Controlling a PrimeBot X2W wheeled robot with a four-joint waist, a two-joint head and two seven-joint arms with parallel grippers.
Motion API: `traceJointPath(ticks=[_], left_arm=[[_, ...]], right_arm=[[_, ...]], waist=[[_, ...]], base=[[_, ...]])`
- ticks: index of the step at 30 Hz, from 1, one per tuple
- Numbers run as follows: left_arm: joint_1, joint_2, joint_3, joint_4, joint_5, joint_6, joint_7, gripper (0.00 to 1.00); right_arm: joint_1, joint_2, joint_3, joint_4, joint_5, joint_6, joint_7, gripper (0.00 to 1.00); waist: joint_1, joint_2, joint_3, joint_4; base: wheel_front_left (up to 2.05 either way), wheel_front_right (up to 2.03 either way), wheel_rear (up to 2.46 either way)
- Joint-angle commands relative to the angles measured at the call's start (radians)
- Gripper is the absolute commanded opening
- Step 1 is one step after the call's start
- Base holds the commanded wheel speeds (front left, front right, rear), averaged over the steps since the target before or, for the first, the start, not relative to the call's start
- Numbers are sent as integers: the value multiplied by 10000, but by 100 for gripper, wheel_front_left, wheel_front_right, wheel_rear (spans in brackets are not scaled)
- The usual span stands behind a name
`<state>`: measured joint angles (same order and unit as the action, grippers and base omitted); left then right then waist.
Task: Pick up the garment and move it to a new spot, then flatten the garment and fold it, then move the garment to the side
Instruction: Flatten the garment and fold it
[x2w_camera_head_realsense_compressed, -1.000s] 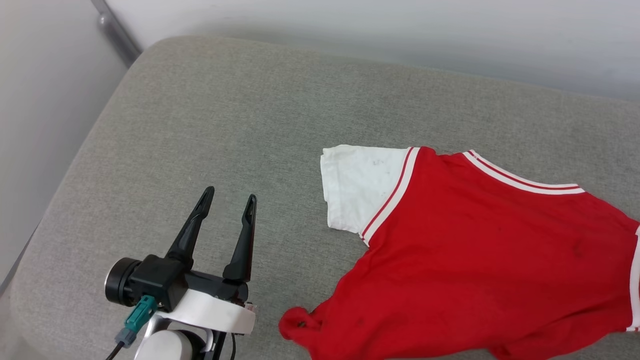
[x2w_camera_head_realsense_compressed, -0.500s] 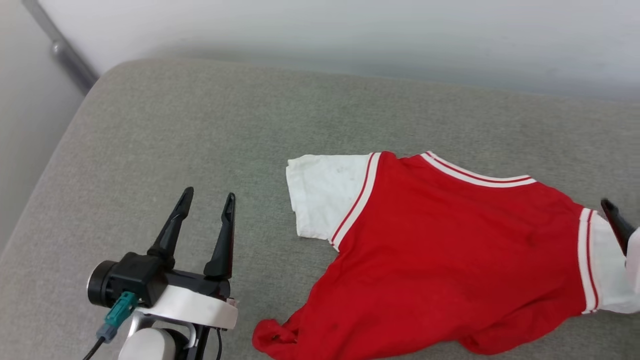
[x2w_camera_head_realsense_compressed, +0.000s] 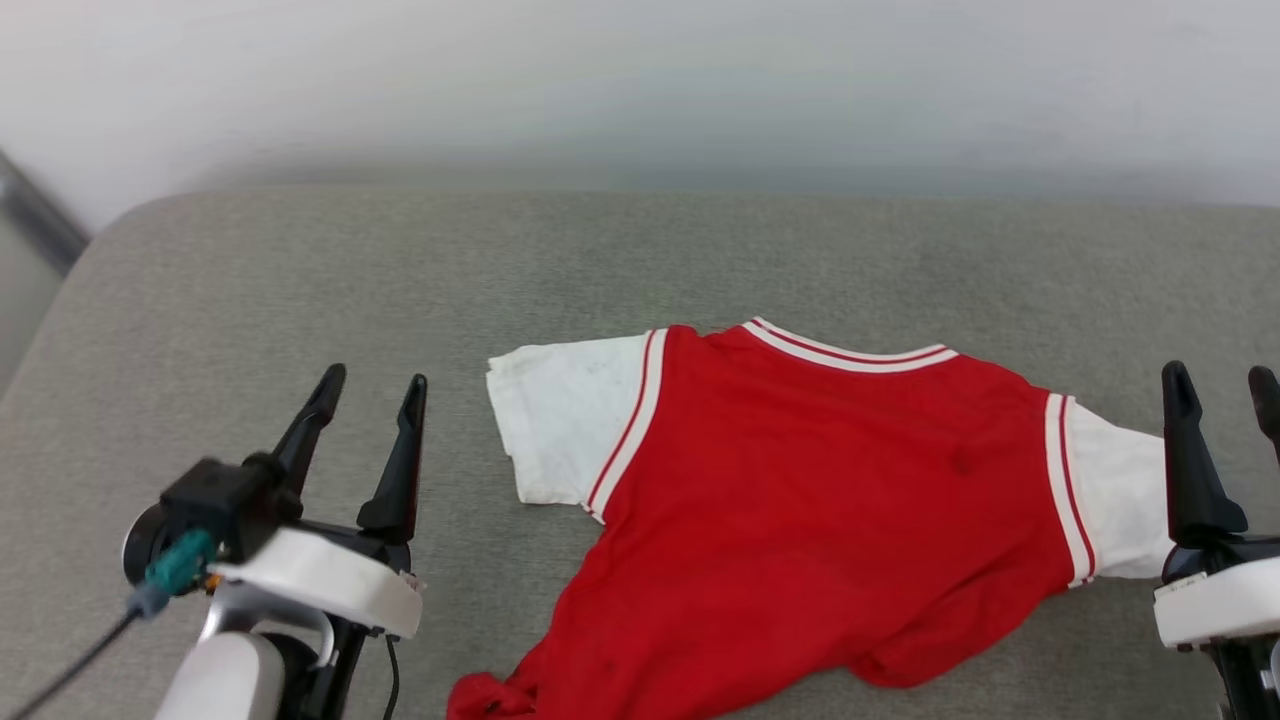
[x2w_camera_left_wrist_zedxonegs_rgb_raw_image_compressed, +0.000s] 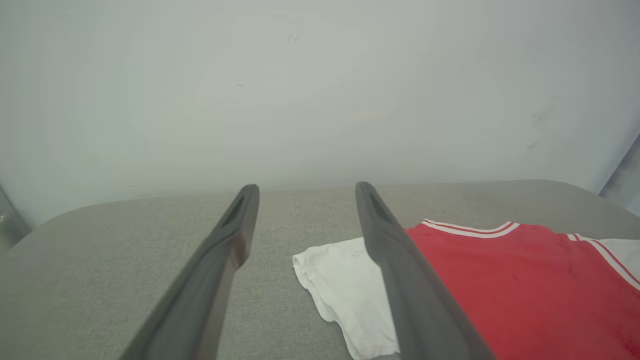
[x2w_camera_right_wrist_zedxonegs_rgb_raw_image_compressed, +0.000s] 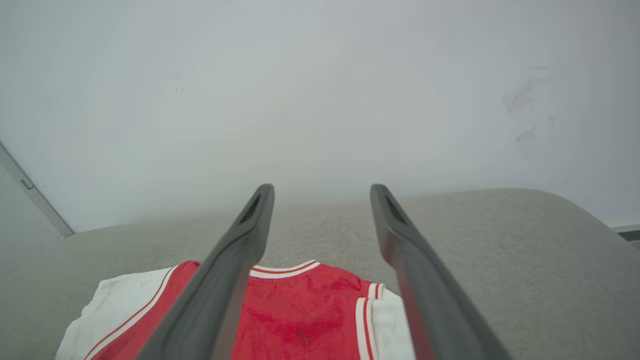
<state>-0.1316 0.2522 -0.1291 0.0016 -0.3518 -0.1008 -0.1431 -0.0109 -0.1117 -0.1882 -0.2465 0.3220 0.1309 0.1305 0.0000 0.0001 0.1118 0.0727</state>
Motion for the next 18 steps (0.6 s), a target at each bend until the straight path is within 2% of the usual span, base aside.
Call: traceJointPath(ticks=[1,5,10,14,18], left_arm=[[-202,162,-65,15,-189,-70,372,100],[-857,863,-372,120,-918,-220,2082,100],[-2009,2199,-983,311,-2110,-285,4932,100],[-3094,3325,-1664,456,-3468,-291,7373,100],[-4091,4002,-2072,626,-4517,-295,9298,100]], right_arm=[[159,134,25,-217,29,-3,-222,100],[288,444,111,-686,-15,-3,-754,100],[-66,551,311,-975,-139,-3,-984,100],[-215,595,418,-875,-259,-3,-991,100],[-358,616,544,-661,-245,-3,-1186,100]], waist=[[0,-1,160,-209],[0,-1,540,-563],[0,-1,1179,-1146],[0,-1,1724,-1574],[0,-1,2190,-1942]], base=[[0,0,0],[0,0,0],[0,0,0],[0,0,0],[0,0,0]])
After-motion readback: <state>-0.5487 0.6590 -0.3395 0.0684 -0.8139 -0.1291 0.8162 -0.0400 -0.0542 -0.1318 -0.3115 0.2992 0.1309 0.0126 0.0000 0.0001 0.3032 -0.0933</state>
